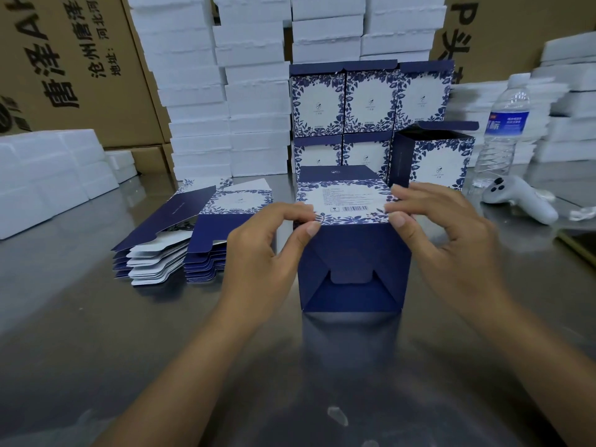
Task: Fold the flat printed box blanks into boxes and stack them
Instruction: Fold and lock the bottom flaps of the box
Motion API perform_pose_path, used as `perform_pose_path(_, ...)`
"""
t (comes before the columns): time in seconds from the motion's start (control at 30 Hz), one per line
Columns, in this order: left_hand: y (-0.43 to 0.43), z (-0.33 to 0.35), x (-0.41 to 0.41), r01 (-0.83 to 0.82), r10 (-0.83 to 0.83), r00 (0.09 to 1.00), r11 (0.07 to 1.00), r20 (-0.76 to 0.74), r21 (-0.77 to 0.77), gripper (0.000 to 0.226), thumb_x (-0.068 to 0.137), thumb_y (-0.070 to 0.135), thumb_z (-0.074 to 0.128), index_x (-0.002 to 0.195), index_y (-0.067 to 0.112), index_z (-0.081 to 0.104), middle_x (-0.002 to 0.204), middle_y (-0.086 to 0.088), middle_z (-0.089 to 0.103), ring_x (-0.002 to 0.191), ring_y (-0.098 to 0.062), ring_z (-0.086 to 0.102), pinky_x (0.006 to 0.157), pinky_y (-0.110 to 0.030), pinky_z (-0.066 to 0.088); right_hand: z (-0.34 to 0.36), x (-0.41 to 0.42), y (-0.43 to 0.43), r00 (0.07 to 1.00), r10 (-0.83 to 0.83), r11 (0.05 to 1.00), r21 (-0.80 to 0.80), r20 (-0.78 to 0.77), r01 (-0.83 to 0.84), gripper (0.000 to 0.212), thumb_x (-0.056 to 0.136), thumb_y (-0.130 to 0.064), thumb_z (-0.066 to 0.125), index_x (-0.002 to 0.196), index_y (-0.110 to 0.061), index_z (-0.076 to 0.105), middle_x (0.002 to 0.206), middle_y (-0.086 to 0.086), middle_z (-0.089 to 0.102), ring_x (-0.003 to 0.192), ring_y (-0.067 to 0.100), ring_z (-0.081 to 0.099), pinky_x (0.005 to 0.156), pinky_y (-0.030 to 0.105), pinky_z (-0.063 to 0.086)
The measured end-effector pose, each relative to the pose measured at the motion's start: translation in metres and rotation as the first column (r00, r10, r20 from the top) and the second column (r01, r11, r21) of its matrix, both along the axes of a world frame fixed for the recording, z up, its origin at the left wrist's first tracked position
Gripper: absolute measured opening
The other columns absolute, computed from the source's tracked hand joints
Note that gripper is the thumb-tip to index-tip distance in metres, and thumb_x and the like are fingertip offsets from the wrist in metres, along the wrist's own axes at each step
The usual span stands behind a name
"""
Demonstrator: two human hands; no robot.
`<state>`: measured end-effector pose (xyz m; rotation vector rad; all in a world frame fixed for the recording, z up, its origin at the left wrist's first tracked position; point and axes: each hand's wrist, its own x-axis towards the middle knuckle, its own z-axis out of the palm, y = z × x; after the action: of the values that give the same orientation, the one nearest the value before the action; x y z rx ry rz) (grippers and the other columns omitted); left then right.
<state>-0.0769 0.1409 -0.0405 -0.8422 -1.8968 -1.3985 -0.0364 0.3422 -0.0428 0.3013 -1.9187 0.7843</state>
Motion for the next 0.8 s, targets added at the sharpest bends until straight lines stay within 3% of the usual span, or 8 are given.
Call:
perform_pose_path(0.07,-0.0017,0.0011,-0.0002,-0.008,0.008,1.000,1.000,0.023,0.005,0.017,0.088,0.019,0.065,0.085,0.036,0.062,0.096,0.027,0.065,0.090,0.005,0.063,0.063,-0.046,0.054,-0.0004,-0.0004,-0.0001,1.000,0.020,0.999,-0.048,0.019,-0.019,0.017,0.088,-0.032,0.061,0.093,-0.019,0.071,0.104,-0.010,0.065,0.109,0.013,0.058,0.099,0.021,0.041)
perform_pose_path(0.2,-0.0019,0.0035,0.0007,-0.020,0.019,0.999,1.000,0.043,0.009,0.015,0.084,0.025,0.062,0.080,0.040,0.061,0.092,0.031,0.064,0.093,0.011,0.061,0.074,-0.042,0.053,-0.0004,-0.0016,-0.0041,0.998,0.049,0.995,-0.084,0.024,-0.047,0.017,0.087,-0.030,0.059,0.089,-0.018,0.070,0.097,-0.007,0.067,0.098,0.012,0.063,0.091,0.020,0.045)
perform_pose_path(0.33,-0.0020,0.0040,-0.0002,-0.025,0.025,0.999,1.000,0.033,-0.009,0.015,0.083,0.024,0.062,0.080,0.038,0.061,0.091,0.031,0.063,0.094,0.012,0.061,0.080,-0.025,0.049,-0.0001,-0.0022,-0.0042,0.999,0.029,0.995,-0.092,0.039,-0.025,0.026,0.087,-0.034,0.056,0.087,-0.013,0.072,0.097,-0.010,0.067,0.095,0.007,0.062,0.089,0.019,0.045)
perform_pose_path(0.47,-0.0037,0.0046,-0.0021,0.000,0.001,0.999,1.000,0.038,-0.028,0.018,0.086,0.020,0.062,0.082,0.038,0.062,0.094,0.028,0.063,0.096,0.012,0.060,0.085,-0.016,0.048,-0.0008,-0.0011,-0.0033,0.993,0.089,0.982,-0.172,0.074,-0.075,0.024,0.089,-0.037,0.052,0.093,-0.022,0.070,0.100,-0.013,0.066,0.099,0.002,0.061,0.089,0.014,0.043)
perform_pose_path(0.6,-0.0075,0.0066,-0.0064,0.087,-0.090,0.984,0.996,0.151,0.026,0.020,0.088,0.012,0.063,0.084,0.032,0.066,0.094,0.025,0.067,0.095,0.004,0.064,0.088,-0.020,0.050,-0.0015,-0.0026,-0.0041,0.978,0.169,0.949,-0.290,0.126,-0.126,0.020,0.091,-0.039,0.050,0.091,-0.029,0.068,0.104,-0.016,0.066,0.102,-0.007,0.060,0.087,0.008,0.040)
perform_pose_path(0.73,-0.0096,0.0077,-0.0080,0.125,-0.138,0.968,0.989,0.208,0.073,0.017,0.085,0.013,0.066,0.083,0.029,0.069,0.092,0.023,0.071,0.096,0.001,0.065,0.091,-0.025,0.051,-0.0032,-0.0049,-0.0060,0.966,0.236,0.920,-0.345,0.110,-0.186,0.016,0.090,-0.039,0.052,0.088,-0.033,0.066,0.106,-0.017,0.066,0.104,-0.005,0.060,0.089,0.014,0.043)
perform_pose_path(0.8,-0.0092,0.0047,-0.0082,0.108,-0.114,0.975,0.993,0.189,0.039,0.016,0.083,0.017,0.069,0.091,0.031,0.068,0.103,0.022,0.069,0.105,0.001,0.062,0.099,-0.029,0.047,-0.0066,-0.0058,-0.0047,0.961,0.235,0.929,-0.325,0.147,-0.177,0.008,0.086,-0.037,0.058,0.089,-0.034,0.064,0.117,-0.017,0.061,0.113,-0.005,0.054,0.095,0.019,0.040)
